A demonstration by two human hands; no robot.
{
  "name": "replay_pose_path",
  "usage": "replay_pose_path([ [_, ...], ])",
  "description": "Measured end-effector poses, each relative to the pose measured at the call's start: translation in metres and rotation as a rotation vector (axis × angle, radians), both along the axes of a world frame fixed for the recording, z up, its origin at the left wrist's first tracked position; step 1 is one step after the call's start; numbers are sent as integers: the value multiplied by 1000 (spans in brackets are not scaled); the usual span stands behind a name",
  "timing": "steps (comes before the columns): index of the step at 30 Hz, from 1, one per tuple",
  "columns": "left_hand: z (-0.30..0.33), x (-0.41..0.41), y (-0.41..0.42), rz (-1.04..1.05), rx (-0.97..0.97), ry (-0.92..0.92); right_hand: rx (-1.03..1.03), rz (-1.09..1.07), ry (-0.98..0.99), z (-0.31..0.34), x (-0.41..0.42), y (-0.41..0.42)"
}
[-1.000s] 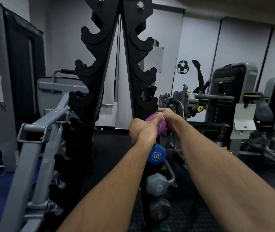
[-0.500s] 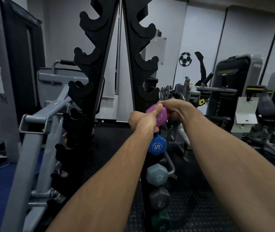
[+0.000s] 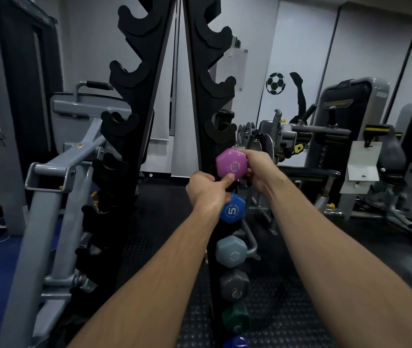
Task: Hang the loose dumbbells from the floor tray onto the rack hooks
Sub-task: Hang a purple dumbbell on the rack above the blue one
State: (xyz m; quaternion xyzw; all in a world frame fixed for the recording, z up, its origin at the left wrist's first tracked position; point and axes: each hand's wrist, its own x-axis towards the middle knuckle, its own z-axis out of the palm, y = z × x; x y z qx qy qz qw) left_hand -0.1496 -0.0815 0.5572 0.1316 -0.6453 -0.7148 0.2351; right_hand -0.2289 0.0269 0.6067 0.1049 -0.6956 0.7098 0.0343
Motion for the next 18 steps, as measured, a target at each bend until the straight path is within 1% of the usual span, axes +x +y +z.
replay_pose_path([
  [4, -23, 11, -3, -60, 60, 83, -77, -96, 153, -16, 29, 7],
  [5, -28, 15, -4, -70, 80, 112, -79, -150, 190, -23, 37, 8],
  [7, -39, 24, -8, -83, 107, 150, -13, -298, 301, -43, 58, 8],
  [9, -57, 32, -13, -87, 105, 144, 39, -432, 445, -73, 84, 5],
  [12, -99, 42, -17, -124, 103, 93, 34, -511, 578, -129, 120, -6],
  [14, -133, 51, -16, -142, 100, 39, 47, -504, 558, -174, 134, -14],
  [18, -205, 70, -16, -143, 85, -85, 103, -407, 337, -260, 154, -22],
])
